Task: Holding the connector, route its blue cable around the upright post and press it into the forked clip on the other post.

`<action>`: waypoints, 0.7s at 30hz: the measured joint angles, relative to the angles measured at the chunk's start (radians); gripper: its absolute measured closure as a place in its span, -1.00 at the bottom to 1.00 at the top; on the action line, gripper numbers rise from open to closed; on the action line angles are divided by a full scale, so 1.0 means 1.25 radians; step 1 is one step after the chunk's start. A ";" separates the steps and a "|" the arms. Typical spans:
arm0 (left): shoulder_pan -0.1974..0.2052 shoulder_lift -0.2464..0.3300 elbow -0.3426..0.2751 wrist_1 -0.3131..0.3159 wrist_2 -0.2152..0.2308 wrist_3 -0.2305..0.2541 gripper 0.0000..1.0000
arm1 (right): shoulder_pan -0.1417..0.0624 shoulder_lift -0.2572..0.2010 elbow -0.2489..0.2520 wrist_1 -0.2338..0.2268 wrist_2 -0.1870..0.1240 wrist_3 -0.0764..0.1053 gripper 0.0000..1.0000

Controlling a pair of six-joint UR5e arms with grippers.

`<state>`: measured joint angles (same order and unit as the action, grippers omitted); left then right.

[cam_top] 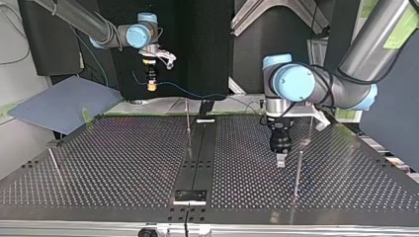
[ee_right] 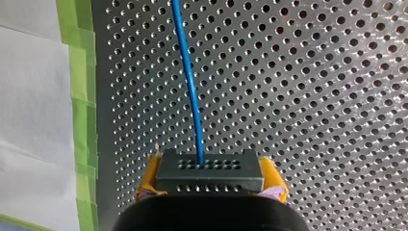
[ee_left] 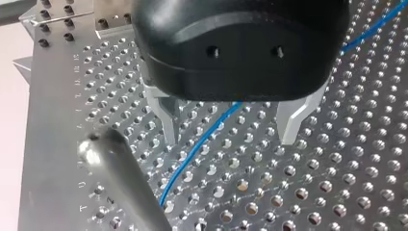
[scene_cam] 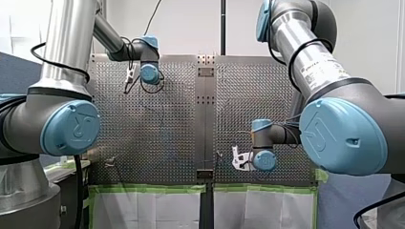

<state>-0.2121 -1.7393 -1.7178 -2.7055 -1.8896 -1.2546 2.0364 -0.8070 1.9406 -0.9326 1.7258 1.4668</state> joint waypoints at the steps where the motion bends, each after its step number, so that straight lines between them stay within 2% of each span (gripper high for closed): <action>1: 0.000 -0.002 0.000 0.006 -0.001 0.001 -1.00 | 0.000 0.000 0.000 0.000 0.000 0.000 1.00; 12: 0.006 -0.016 0.000 0.083 0.014 0.004 -1.00 | 0.000 0.000 0.000 -0.002 0.000 0.000 1.00; 21: 0.003 -0.066 0.002 0.154 0.013 0.010 -1.00 | 0.000 0.000 0.000 -0.002 0.000 0.000 1.00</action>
<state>-0.2078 -1.8214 -1.7149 -2.5128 -1.8735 -1.2418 2.0359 -0.8065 1.9401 -0.9354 1.7259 1.4668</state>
